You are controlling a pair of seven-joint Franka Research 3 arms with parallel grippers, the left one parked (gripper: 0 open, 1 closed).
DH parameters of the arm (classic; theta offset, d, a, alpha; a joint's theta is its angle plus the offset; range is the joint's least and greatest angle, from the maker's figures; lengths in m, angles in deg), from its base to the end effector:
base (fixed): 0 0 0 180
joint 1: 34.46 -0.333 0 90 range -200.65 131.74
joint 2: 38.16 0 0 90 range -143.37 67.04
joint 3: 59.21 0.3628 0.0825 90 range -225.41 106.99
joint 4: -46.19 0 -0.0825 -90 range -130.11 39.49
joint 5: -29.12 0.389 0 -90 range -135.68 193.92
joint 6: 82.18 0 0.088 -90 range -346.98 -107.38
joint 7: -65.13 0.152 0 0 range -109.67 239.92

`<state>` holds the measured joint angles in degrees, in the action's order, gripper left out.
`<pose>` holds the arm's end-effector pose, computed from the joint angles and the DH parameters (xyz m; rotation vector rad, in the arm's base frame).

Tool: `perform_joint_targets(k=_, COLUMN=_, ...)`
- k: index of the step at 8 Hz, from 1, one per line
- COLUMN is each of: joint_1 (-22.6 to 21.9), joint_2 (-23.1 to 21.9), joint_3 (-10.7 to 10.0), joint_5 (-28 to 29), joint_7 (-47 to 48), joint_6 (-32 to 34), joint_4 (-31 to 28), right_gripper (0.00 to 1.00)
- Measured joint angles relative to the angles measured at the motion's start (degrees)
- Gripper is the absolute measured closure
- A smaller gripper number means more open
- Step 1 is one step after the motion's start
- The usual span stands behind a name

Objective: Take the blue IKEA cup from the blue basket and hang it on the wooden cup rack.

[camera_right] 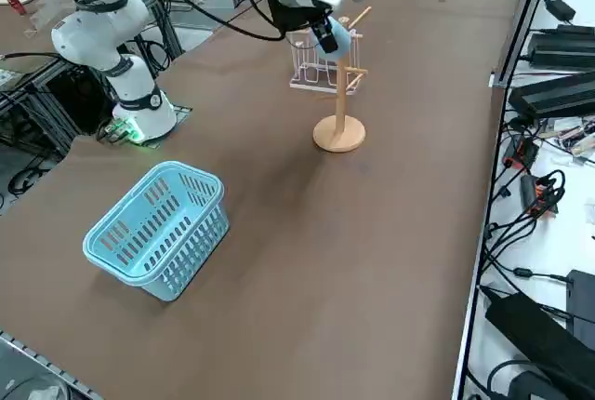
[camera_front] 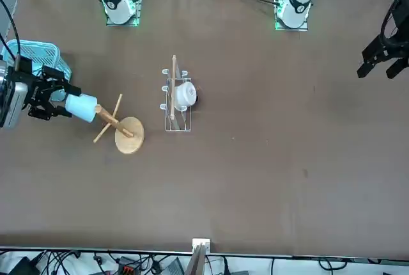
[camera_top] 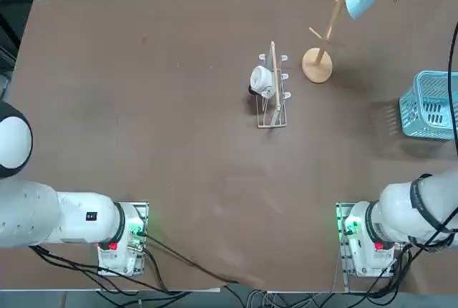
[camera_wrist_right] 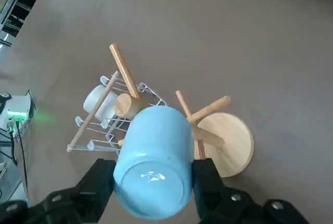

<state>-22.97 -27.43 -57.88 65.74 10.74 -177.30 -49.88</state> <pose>0.6139 -0.0240 0.5015 -2.3639 -0.7907 -0.2216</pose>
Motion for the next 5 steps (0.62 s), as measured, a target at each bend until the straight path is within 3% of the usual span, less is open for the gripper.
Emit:
perform_joint_targets(k=2, joint_1=-0.1, joint_2=0.0, joint_3=0.0, joint_5=0.4, joint_7=0.0, joint_6=-0.1, joint_4=0.0, right_gripper=0.01)
perform_joint_targets(k=5, joint_1=-0.1, joint_2=0.0, joint_3=-0.2, joint_5=0.4, joint_7=0.0, joint_6=-0.1, joint_4=0.5, right_gripper=0.00)
